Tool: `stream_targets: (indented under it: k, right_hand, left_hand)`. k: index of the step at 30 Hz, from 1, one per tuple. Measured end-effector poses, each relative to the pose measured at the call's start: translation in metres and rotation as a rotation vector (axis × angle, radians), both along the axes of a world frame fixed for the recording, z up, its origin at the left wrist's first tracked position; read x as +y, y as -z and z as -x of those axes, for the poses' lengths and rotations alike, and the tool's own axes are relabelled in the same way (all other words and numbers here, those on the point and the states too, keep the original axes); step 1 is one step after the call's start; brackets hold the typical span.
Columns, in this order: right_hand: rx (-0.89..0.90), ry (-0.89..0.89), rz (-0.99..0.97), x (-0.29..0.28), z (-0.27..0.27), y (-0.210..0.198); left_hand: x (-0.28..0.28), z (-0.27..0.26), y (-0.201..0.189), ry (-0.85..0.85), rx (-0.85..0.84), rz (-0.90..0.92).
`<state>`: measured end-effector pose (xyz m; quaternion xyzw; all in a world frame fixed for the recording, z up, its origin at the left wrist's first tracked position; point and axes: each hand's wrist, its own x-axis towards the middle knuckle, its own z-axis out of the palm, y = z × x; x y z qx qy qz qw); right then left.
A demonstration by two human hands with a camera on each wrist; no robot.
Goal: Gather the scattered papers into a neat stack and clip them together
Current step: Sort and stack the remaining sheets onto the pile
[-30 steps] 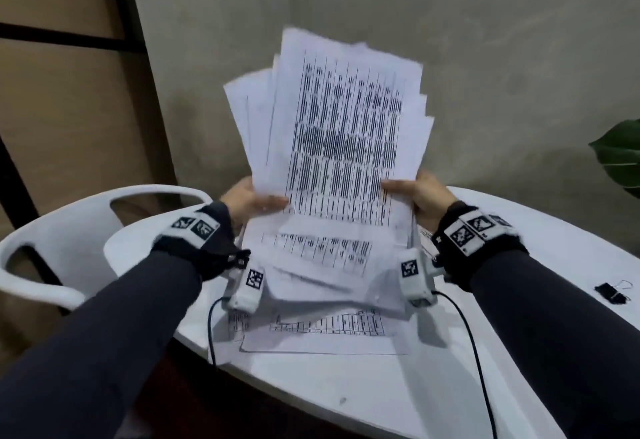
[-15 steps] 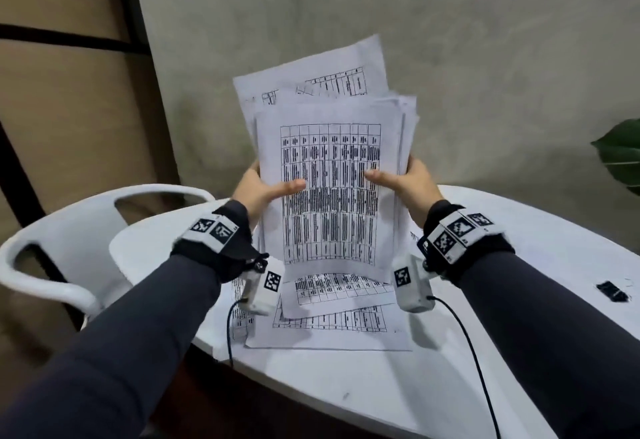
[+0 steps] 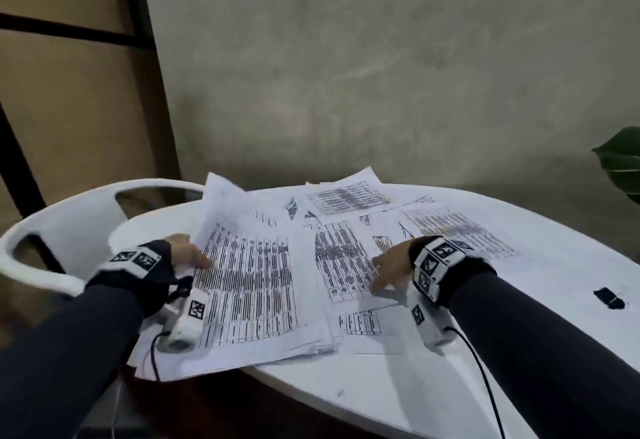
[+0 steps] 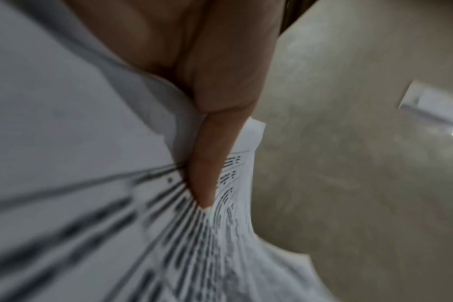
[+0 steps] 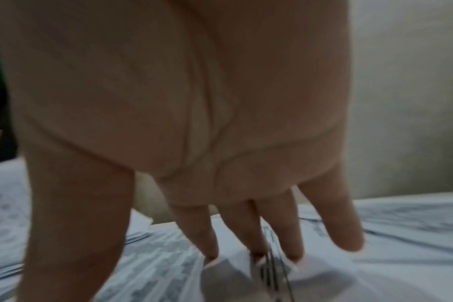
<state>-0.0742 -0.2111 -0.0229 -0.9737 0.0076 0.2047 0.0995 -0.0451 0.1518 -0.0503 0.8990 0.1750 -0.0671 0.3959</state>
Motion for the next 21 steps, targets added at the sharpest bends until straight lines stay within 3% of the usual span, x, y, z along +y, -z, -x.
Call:
stream_targets:
  k: [2,5,9,13,17,21]
  right_hand:
    - [-0.038,0.026,-0.084,0.014,0.005,-0.006]
    - [-0.014,0.078,-0.194,0.016,-0.003,-0.016]
    - [-0.081,0.117,-0.160,0.004,-0.010,-0.012]
    - [0.035,0.243,-0.440,0.007,-0.011,0.000]
    - [0.081,0.221,-0.423,0.009,-0.014,0.013]
    - [0.015,0.152,-0.303,0.014,-0.003,0.008]
  left_hand:
    - [-0.002,0.005,0.012,-0.026,0.039,-0.082]
    - [-0.009,0.005,0.008,-0.051,0.004,-0.035]
    - [-0.025,0.009,0.002,-0.029,0.014,0.037]
    - [-0.030,0.010,0.008,0.016,0.026,0.168]
    - [-0.025,0.000,0.025,0.128,0.031,0.249]
    - [-0.020,-0.006,0.037,0.192,0.026,0.285]
